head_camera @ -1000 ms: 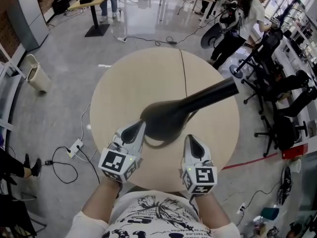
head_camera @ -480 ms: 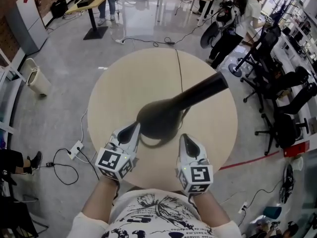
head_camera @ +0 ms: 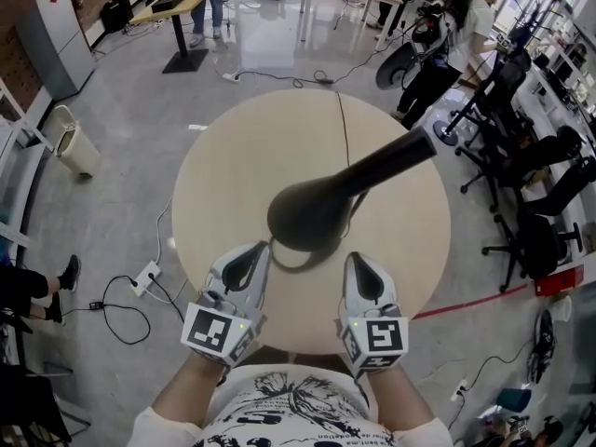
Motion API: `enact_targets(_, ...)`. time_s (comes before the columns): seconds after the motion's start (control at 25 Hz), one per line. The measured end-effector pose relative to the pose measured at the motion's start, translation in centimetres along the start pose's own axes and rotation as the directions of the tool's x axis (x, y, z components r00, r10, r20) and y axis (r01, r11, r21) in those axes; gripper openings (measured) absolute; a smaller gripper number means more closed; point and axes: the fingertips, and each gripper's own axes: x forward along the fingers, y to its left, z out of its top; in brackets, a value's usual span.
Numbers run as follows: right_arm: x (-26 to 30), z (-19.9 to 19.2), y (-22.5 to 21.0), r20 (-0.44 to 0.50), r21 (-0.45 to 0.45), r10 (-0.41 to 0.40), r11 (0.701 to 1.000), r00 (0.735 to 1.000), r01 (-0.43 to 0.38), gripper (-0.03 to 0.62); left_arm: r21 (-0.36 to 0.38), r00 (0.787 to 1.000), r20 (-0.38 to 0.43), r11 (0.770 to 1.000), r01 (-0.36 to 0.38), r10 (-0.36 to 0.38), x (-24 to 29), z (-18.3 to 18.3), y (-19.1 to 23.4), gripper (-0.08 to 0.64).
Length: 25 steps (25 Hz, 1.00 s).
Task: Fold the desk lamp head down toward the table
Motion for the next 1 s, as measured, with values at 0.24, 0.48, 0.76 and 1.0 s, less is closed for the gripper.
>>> enact_targets(0.24,-2.4,-0.1,1.9,0.055,-0.043,-0.009,0.999,0.998,0.011,0.009,0.003,1.0,-0.016,1.0,-0.011,0.011,-3.5,-1.3,-1.0,0.003)
enact_targets(0.48,-6.3,-1.6,1.6,0.029,-0.019,0.026,1.0,0.999,-0.025,0.009,-0.048,0.998,-0.038,0.997,-0.054,0.053,-6.5,-3.0,-3.3,0.003)
enact_targets(0.76,-12.6,-2.8,-0.5,0.034,-0.045,0.096,0.994,0.995,-0.095,0.009,0.003,0.991,-0.021,0.991,-0.132,0.132,-9.7,-3.6,-9.9,0.003)
enact_targets(1.0,-19.0,-3.5,-2.1,0.044,-0.095,0.166,0.982,0.985,-0.161,0.009,-0.002,0.98,0.03,0.98,-0.198,0.198,-12.8,-4.0,-17.2,0.003)
